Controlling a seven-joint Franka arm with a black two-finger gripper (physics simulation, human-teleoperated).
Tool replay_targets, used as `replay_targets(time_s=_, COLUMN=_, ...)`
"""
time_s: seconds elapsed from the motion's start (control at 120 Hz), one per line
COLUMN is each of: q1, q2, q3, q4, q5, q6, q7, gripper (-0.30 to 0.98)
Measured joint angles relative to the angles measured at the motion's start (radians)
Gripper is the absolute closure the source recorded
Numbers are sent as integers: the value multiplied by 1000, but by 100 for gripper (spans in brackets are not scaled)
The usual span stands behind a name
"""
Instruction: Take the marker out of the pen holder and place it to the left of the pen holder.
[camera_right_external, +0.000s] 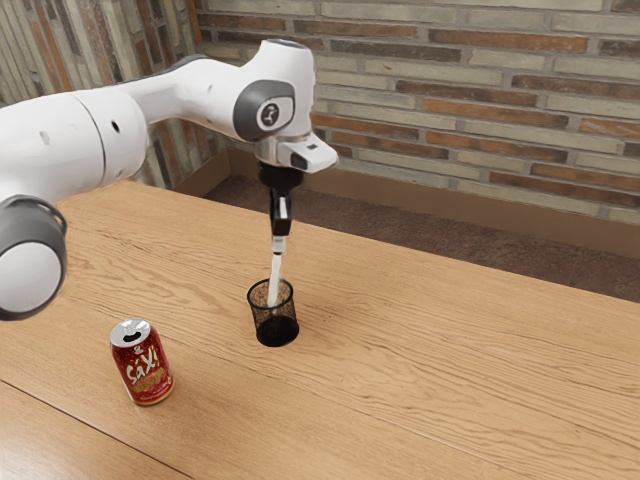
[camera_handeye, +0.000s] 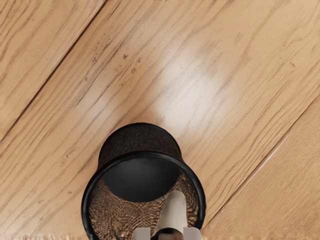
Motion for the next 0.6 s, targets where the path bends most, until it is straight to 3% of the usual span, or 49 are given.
replay_targets(time_s=0.258, q1=1, q2=-94, q3=59, q4=4, q5=47, q6=-116, q7=-5, gripper=79)
replay_targets(time_s=0.6, q1=43, q2=6, q3=173, q4=10, q5=156, q6=-236, q7=-5, gripper=79)
